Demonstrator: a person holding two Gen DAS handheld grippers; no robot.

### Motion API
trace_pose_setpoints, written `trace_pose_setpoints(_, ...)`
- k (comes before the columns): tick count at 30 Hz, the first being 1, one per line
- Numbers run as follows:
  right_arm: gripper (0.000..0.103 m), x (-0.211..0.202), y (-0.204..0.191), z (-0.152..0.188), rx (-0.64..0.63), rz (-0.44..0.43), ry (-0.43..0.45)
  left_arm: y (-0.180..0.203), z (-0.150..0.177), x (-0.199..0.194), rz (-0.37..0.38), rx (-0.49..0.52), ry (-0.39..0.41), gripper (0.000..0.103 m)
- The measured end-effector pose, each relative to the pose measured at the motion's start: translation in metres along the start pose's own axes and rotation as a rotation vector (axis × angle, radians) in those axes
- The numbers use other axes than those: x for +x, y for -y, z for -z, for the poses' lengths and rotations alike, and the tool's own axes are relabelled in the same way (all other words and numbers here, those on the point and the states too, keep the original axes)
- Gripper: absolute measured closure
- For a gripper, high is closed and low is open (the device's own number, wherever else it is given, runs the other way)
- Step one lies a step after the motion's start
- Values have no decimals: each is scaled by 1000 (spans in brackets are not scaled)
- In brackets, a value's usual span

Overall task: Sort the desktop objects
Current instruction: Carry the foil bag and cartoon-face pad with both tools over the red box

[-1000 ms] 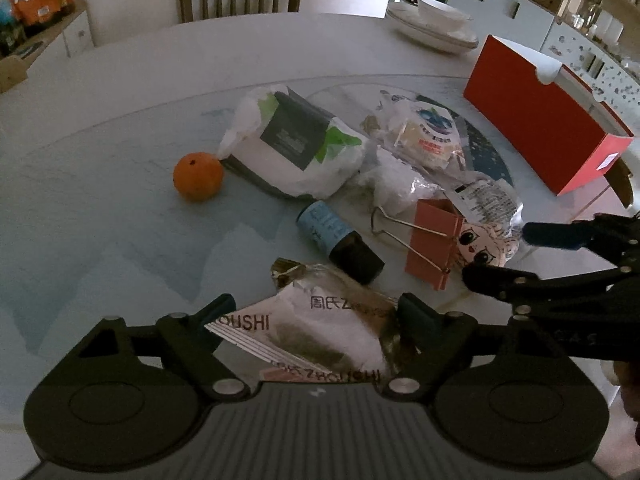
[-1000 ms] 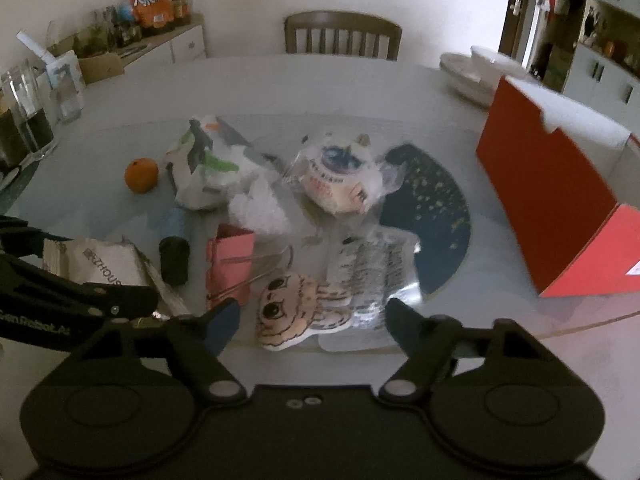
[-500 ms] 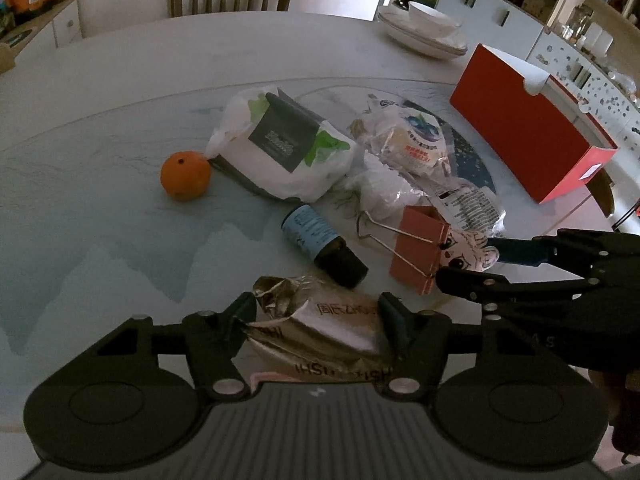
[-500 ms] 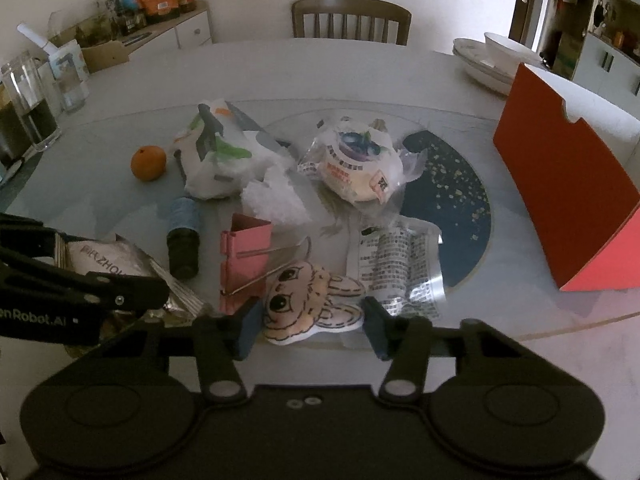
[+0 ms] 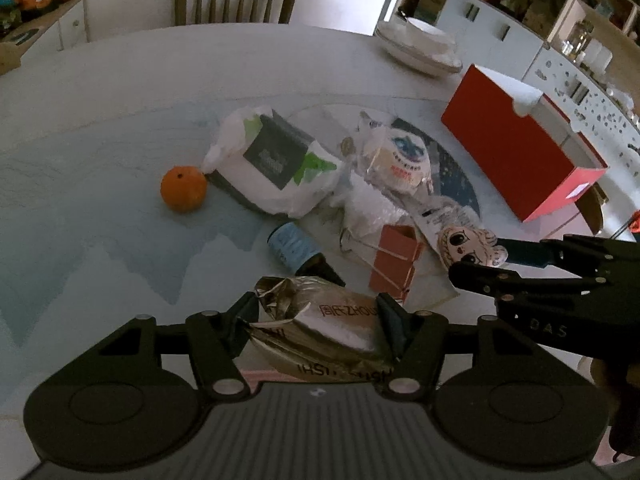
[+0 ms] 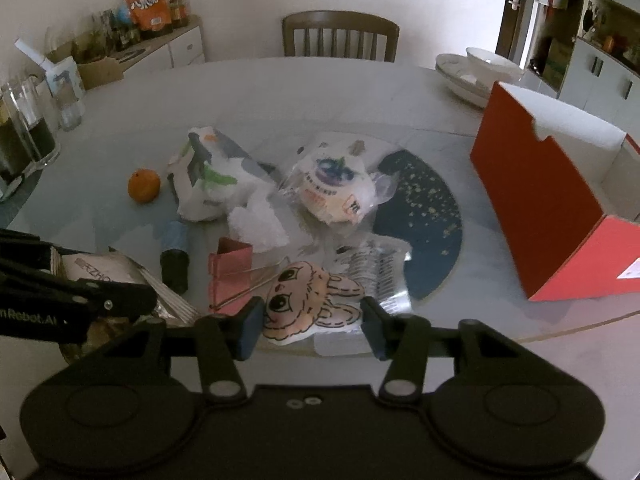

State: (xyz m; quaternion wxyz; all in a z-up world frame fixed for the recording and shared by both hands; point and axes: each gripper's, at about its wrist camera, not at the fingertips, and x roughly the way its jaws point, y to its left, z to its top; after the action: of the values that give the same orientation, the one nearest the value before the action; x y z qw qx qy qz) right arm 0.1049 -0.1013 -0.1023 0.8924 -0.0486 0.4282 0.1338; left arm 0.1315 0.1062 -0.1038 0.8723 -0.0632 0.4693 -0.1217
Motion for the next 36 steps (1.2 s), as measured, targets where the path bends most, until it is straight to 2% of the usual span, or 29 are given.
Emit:
trace_pose_setpoints(7, 52, -19, 14, -5, -22, -34, 42, 17, -8, -18, -22, -22, 40, 39)
trace_pose_setpoints(15, 52, -44, 45, -14, -62, -69, 91, 58, -23, -30, -45, -14, 103, 39)
trace_pose_setpoints(23, 52, -68, 93, -25, -62, -92, 132, 112, -43, -30, -49, 27, 159, 39)
trace_pose_setpoints(36, 52, -91, 184, -37, -3, -57, 175, 193, -72, -17, -26, 95, 216, 39)
